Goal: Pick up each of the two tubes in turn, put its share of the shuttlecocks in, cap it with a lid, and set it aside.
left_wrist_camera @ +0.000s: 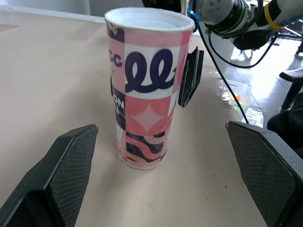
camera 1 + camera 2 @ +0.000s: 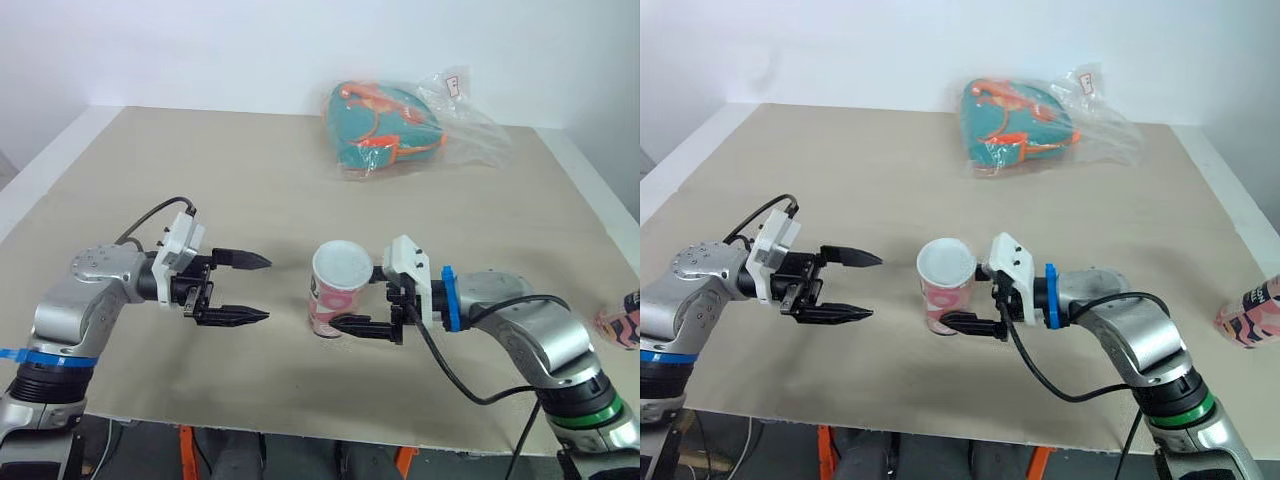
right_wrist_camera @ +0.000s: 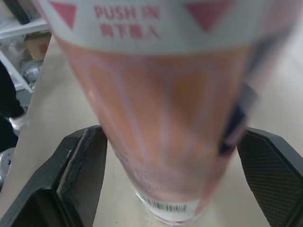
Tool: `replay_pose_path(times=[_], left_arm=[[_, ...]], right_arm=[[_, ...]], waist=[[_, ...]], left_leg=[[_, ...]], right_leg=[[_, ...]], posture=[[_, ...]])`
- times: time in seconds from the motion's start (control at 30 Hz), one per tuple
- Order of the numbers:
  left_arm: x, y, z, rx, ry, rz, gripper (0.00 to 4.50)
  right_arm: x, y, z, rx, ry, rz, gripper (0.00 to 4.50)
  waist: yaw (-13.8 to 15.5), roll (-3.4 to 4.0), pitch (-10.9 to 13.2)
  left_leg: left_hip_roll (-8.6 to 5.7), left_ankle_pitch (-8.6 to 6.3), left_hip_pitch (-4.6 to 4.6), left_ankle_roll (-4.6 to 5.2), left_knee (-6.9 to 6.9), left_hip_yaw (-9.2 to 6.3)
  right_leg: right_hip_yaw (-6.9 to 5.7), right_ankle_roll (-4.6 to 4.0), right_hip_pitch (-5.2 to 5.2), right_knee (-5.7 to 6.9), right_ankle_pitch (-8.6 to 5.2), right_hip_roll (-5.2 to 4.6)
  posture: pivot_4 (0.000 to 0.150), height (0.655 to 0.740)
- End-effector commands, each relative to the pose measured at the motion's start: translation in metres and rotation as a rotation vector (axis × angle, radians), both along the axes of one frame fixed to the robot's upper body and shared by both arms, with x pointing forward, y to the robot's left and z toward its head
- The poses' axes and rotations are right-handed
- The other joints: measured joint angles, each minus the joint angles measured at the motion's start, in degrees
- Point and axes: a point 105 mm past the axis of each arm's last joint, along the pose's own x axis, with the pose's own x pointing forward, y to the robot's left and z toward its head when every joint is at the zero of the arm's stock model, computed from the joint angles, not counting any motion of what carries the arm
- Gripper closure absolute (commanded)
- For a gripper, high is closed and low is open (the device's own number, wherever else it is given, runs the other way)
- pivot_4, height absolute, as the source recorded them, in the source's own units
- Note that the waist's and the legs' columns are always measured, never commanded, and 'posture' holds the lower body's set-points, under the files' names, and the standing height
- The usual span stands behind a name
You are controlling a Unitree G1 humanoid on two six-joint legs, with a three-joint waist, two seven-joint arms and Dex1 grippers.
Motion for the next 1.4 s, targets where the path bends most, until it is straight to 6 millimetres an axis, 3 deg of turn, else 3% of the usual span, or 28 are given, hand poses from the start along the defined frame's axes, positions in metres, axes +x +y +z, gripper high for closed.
replay_pose_path(times=[0.03,0.1,0.2,0.3,0.33,0.53,0.7,0.73,0.83,0.93,1.0,1.13,1.4], left_arm=[[0.002,-0.005,0.008,-0.007,-0.046,-0.013,0.00],[0.003,-0.006,0.009,-0.010,-0.047,-0.014,0.00],[0.003,-0.009,0.009,-0.014,-0.048,-0.017,0.00],[0.004,-0.011,0.009,-0.018,-0.048,-0.021,0.00],[0.004,-0.012,0.009,-0.019,-0.049,-0.023,0.00],[0.008,-0.022,0.018,-0.084,-0.065,-0.039,0.00],[0.013,-0.041,0.028,-0.134,-0.075,-0.078,0.00],[0.014,-0.047,0.030,-0.149,-0.076,-0.090,0.00],[0.017,-0.068,0.041,-0.208,-0.072,-0.135,0.00],[0.021,-0.078,0.044,-0.238,-0.064,-0.143,0.00],[0.022,-0.080,0.044,-0.245,-0.062,-0.143,0.00],[0.021,-0.093,0.038,-0.241,-0.052,-0.179,0.00],[0.024,-0.097,0.031,-0.222,-0.048,-0.195,0.00]], right_arm=[[0.002,0.007,0.007,0.010,-0.044,0.038,0.02],[0.003,0.008,0.006,0.013,-0.044,0.043,0.02],[0.005,0.009,0.007,0.025,-0.042,0.044,0.79],[0.005,0.010,0.007,0.033,-0.039,0.046,1.89],[0.005,0.009,0.007,0.038,-0.037,0.038,2.01],[0.006,0.001,0.018,0.075,-0.044,-0.005,2.01],[0.012,-0.025,0.032,0.102,-0.093,-0.133,2.01],[0.018,-0.041,0.037,0.111,-0.116,-0.223,2.01],[0.041,-0.133,0.052,0.131,-0.221,-0.689,2.01],[0.038,-0.185,0.046,0.121,-0.225,-0.931,2.01],[0.036,-0.196,0.043,0.117,-0.219,-0.990,2.01],[0.021,-0.262,0.030,0.114,-0.221,-1.315,2.01],[0.011,-0.297,0.019,0.145,-0.189,-1.473,2.01]], waist=[[0.00,-0.02,0.01],[0.00,-0.03,0.02],[0.00,-0.03,0.02],[0.00,-0.03,0.02],[0.00,-0.03,0.02],[0.10,-0.05,0.03],[0.44,-0.08,0.05],[0.44,-0.08,0.05],[1.38,-0.10,0.06],[1.57,-0.10,0.06],[1.14,-0.09,0.05],[0.26,-0.01,0.02],[-0.11,0.09,0.00]], left_leg=[[0.00,0.00,0.00,0.00,0.00,0.00],[0.00,0.00,-0.01,0.00,0.00,0.00],[0.00,0.00,-0.01,0.00,-0.01,0.00],[0.00,0.00,-0.01,0.00,-0.01,0.00],[0.00,0.00,-0.01,0.00,-0.01,0.00],[-0.01,0.00,-0.01,0.00,0.00,0.00],[-0.06,0.00,-0.06,-0.01,0.07,-0.02],[-0.06,0.00,-0.06,0.00,0.07,0.00],[-0.09,0.00,-0.09,0.00,0.12,-0.07],[-0.23,0.00,-0.12,0.00,0.16,-0.03],[-0.25,0.00,-0.10,0.01,0.14,0.02],[-0.20,-0.01,-0.01,0.04,0.08,0.01],[-0.20,0.03,0.16,0.08,0.10,0.13]], right_leg=[[0.00,0.00,0.00,0.00,0.00,0.00],[0.00,0.00,0.00,0.00,0.00,0.00],[0.00,-0.02,0.00,0.00,0.01,0.00],[0.00,-0.04,0.00,0.00,0.02,0.00],[0.00,-0.04,0.00,0.00,0.02,0.00],[0.00,-0.03,0.00,0.00,0.03,0.00],[-0.01,0.00,0.03,0.00,0.05,-0.03],[0.02,0.00,0.02,0.00,0.05,-0.03],[-0.09,-0.02,0.07,0.00,0.06,-0.03],[-0.03,-0.01,0.10,-0.01,0.11,-0.19],[0.03,-0.02,0.10,-0.03,0.11,-0.20],[0.07,-0.08,0.10,0.01,0.13,-0.10],[0.24,0.19,0.20,0.01,0.09,-0.10]], posture=[[0.150,0.7400],[0.150,0.7400],[0.150,0.7400],[0.150,0.7400],[0.150,0.7400],[0.150,0.7400],[0.150,0.7400],[0.150,0.7400],[0.150,0.7400],[0.150,0.7400],[0.150,0.7400],[0.150,0.7400],[0.150,0.7400]])
